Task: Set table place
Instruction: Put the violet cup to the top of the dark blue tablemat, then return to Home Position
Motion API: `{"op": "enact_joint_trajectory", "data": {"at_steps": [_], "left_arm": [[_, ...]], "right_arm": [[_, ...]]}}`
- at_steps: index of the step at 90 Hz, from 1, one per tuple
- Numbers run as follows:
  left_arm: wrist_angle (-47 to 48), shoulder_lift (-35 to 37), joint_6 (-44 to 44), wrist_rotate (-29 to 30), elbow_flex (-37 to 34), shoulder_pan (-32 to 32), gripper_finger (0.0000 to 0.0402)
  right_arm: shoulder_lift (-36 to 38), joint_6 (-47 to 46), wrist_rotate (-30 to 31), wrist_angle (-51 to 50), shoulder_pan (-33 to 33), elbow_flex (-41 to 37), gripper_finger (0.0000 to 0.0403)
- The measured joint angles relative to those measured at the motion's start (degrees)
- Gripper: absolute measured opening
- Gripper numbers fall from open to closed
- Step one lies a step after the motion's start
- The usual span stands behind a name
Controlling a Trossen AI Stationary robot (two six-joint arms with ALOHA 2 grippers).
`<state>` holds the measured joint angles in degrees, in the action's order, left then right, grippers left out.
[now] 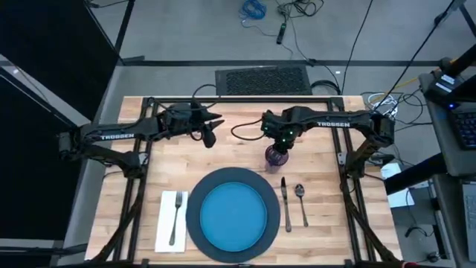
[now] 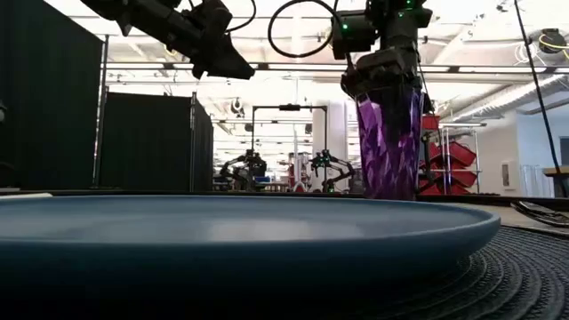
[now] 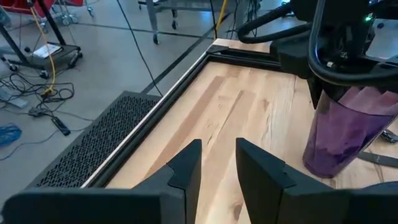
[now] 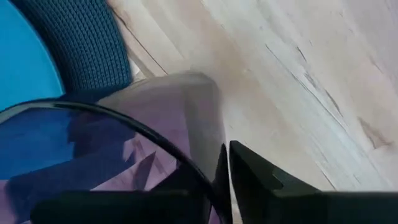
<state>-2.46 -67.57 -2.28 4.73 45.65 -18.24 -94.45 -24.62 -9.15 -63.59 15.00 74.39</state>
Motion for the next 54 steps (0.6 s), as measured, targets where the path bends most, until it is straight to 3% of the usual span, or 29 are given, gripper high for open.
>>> {"op": "enact_joint_trajectory", "data": {"at_steps": [25, 54], "left_arm": [[0.0, 0.0, 0.0, 0.0, 0.0, 0.0, 0.0083], [0.1, 0.0, 0.0, 0.0, 0.0, 0.0, 0.0083]], "right_arm": [[0.0, 0.0, -0.2, -1.5, 0.0, 1.2, 0.0099], [0.1, 1.6, -0.2, -9.9, -0.2, 14.6, 0.0126]]}}
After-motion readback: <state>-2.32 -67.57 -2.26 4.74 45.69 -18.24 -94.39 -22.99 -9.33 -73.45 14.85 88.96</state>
